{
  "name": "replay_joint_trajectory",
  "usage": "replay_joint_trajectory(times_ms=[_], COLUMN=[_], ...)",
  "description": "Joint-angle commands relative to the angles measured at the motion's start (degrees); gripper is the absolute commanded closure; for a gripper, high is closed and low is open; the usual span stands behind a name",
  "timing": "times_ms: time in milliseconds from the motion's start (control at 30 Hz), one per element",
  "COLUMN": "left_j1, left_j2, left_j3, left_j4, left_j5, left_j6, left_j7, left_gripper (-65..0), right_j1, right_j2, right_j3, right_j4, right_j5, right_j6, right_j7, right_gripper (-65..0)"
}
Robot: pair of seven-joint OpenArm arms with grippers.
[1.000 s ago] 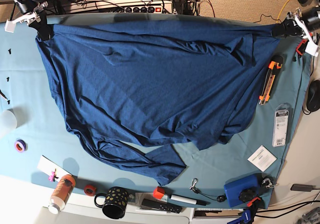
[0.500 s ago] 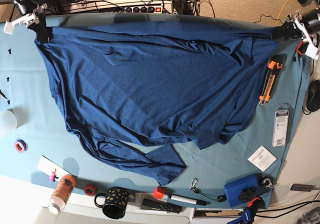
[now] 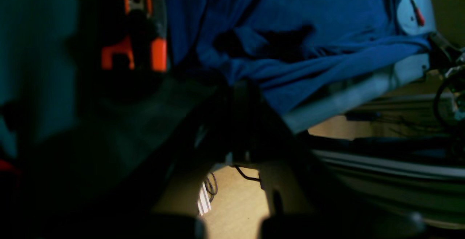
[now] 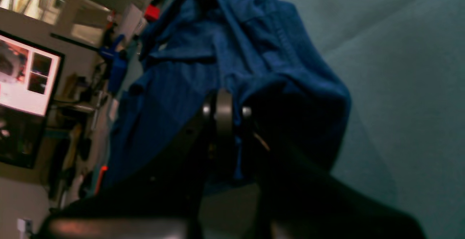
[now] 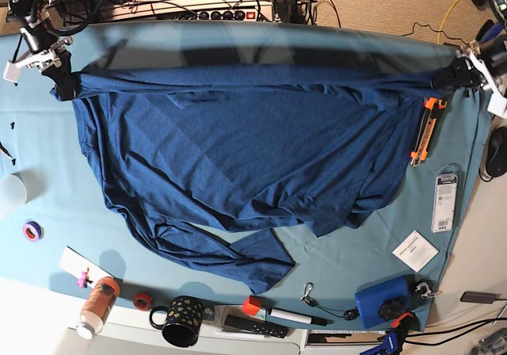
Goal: Layout the t-shirt on the table in an organized manner, then fold the t-shirt properly
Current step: 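Lift both held corners and stretch the shirt taut between the grippers, then lower both grippers and lay the stretched shirt edge flat on the table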
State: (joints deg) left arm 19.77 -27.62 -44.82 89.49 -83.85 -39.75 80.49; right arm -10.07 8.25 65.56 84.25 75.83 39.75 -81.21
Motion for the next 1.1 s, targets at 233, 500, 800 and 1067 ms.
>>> replay_joint_trajectory(times_ms=[233, 500, 800, 1067], left_j1=[-1.9, -1.9, -1.9, -3.9], left_j2=[-1.2, -1.0, -1.0, -1.0], left_j3=[-0.7, -0.7, -0.7, -0.3], left_j4=[0.7, 0.7, 0.7, 0.7], left_j5=[0.7, 0.8, 1.5, 6.9], left_j6=[-0.3, -0.3, -0.3, -0.2], left_j7=[-2.6, -3.0, -3.1, -5.6], left_gripper=[0.0, 0.0, 0.0, 0.0], right_j1=[0.7, 3.1, 3.6, 3.6], right_j2=[1.1, 1.1, 1.1, 1.1], right_j3=[-8.3, -12.3, -12.3, -12.3], right_j4=[0.8, 0.8, 0.8, 0.8], right_j5=[-1.0, -7.5, -8.4, -11.2], right_j6=[0.3, 0.3, 0.3, 0.3], right_j7=[1.2, 1.2, 1.3, 2.4], right_gripper=[0.0, 0.0, 0.0, 0.0])
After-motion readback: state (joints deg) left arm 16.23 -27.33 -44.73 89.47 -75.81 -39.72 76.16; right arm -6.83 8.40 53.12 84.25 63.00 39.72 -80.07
